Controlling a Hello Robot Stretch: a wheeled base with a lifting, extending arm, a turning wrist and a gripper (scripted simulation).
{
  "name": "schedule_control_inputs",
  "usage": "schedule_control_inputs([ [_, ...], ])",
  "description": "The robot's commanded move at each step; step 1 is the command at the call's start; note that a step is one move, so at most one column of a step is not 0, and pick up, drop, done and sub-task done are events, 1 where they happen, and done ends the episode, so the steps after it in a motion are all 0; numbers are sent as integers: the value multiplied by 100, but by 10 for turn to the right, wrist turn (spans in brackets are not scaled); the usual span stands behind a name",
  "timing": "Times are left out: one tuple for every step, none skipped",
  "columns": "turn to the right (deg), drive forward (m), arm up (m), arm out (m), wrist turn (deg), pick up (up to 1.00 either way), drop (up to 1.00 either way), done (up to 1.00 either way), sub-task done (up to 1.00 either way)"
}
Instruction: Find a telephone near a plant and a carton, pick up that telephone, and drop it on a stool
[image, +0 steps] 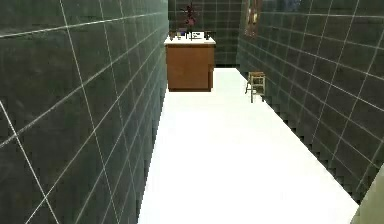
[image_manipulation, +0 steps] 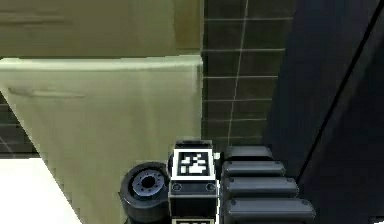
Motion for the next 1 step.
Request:
schedule_control_inputs([
  [150,0,0,0,0,0,0,0,0],
])
